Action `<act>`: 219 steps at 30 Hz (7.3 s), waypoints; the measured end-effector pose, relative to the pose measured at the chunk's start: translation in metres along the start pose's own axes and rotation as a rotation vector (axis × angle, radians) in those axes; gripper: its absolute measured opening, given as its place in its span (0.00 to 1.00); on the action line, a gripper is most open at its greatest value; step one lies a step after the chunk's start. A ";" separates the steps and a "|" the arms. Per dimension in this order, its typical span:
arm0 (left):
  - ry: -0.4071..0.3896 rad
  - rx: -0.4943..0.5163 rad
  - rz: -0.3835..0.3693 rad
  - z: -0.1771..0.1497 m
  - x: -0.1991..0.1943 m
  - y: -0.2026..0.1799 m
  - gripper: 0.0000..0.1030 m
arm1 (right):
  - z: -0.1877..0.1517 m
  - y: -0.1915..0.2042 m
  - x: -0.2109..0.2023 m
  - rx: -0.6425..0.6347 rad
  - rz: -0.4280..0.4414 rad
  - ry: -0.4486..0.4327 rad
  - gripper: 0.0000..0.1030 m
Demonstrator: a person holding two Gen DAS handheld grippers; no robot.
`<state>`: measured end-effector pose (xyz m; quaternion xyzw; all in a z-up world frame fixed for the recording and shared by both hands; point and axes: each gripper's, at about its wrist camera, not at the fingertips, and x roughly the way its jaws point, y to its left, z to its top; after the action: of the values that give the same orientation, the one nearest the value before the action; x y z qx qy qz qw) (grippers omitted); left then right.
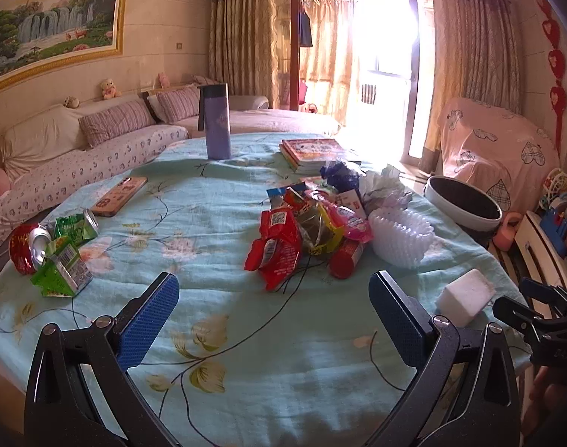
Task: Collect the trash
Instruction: 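Grasp the white sponge block with the right tool while the left tool grasps the red snack bag, then carry both items over the trash bin and open both tools to drop them, then grasp the yellow snack bag with the left tool while the right tool grasps the white mesh tray, then carry the yellow bag and mesh tray over the bin and release both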
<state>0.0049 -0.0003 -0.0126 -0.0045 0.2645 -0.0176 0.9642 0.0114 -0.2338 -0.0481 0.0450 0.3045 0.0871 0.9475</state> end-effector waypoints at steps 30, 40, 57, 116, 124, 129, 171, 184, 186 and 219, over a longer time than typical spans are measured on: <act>0.120 0.017 -0.076 0.019 0.080 0.011 0.31 | 0.006 -0.020 0.045 0.044 0.071 0.092 0.78; 0.036 0.046 -0.204 0.049 0.038 -0.029 0.31 | 0.025 -0.039 0.032 0.070 0.057 0.044 0.78; 0.107 0.182 -0.409 0.088 0.087 -0.163 0.31 | 0.074 -0.131 0.032 0.134 -0.027 0.008 0.78; 0.286 0.085 -0.439 0.077 0.120 -0.170 0.71 | 0.097 -0.172 0.059 0.169 0.037 0.079 0.93; 0.276 0.006 -0.360 0.057 0.096 -0.094 0.71 | 0.067 -0.121 0.052 0.170 0.089 0.109 0.93; 0.277 -0.043 -0.317 0.051 0.090 -0.060 0.71 | 0.057 -0.096 0.055 0.168 0.128 0.132 0.93; 0.230 -0.061 -0.307 0.053 0.080 -0.018 0.04 | 0.061 -0.041 0.079 0.163 0.207 0.118 0.21; 0.246 0.051 -0.474 0.064 0.080 -0.098 0.04 | 0.064 -0.092 0.044 0.239 0.140 0.037 0.21; 0.251 0.068 -0.491 0.066 0.083 -0.111 0.04 | 0.065 -0.099 0.040 0.249 0.131 0.026 0.21; 0.300 0.226 -0.602 0.129 0.170 -0.281 0.04 | 0.128 -0.232 0.051 0.339 -0.021 -0.070 0.21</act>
<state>0.2079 -0.2878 0.0171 0.0273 0.3865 -0.3308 0.8605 0.1591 -0.4562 -0.0051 0.2038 0.2819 0.0232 0.9373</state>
